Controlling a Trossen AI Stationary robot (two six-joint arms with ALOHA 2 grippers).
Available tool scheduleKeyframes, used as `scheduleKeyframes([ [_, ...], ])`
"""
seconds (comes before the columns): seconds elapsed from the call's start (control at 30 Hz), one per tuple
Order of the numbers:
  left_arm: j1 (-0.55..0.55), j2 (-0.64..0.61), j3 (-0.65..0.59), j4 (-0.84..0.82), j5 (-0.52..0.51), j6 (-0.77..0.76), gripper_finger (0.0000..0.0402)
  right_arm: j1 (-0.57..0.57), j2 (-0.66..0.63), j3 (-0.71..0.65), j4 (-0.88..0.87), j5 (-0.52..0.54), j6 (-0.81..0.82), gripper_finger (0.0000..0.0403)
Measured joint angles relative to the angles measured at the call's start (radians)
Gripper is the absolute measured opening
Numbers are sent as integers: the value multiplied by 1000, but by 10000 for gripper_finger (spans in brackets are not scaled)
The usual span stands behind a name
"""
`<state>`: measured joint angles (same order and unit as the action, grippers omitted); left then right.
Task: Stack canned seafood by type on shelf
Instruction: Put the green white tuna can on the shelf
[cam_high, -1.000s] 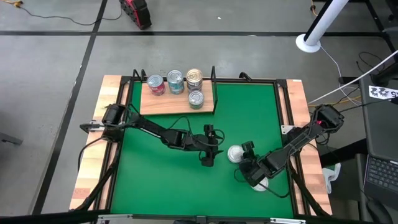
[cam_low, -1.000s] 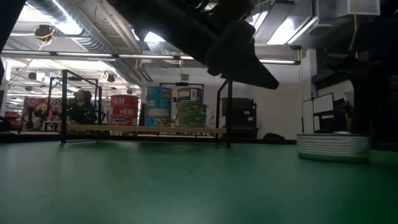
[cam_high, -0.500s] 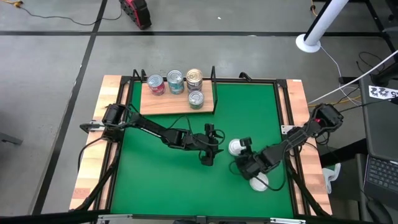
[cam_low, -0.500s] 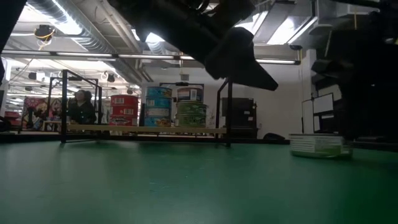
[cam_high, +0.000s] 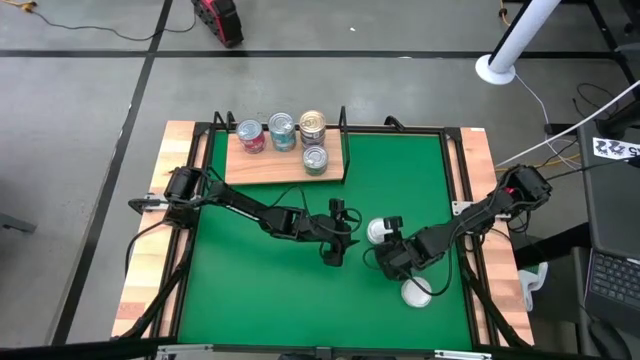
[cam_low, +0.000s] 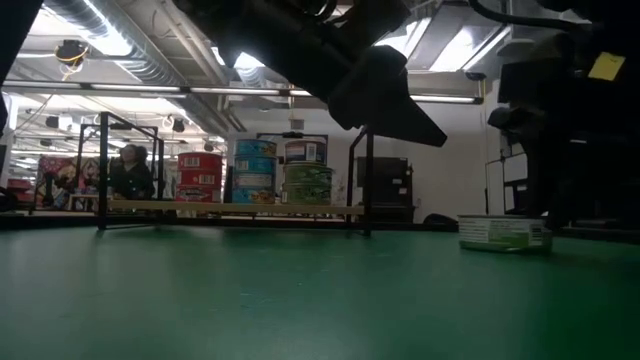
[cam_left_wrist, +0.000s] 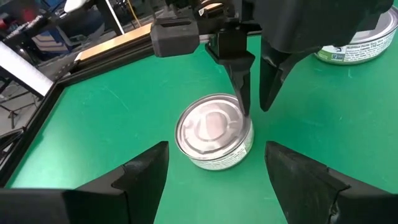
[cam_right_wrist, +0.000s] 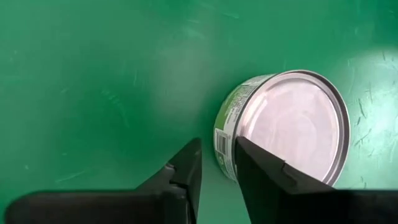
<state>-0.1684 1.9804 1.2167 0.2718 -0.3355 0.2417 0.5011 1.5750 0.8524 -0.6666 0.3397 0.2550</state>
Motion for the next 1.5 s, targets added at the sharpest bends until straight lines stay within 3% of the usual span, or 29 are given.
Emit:
scheduleKeyframes([
  [0.27,0,0,0,1,0,1,263,0,0,-1,-4,12,1,77],
  [0.57,0,0,0,0,0,1,263,0,0,-1,-5,17,2,6],
  [0.83,2,-1,0,1,67,52,263,1,1,-2,-2,13,2,3],
  [1.17,50,-1,0,2,131,-356,263,2,6,-7,41,-26,2,2],
  [1.37,71,-1,0,18,163,-433,263,2,6,-6,41,-19,2,2],
  [1.5,72,38,4,125,166,-513,263,2,8,-6,45,-18,2,2],
])
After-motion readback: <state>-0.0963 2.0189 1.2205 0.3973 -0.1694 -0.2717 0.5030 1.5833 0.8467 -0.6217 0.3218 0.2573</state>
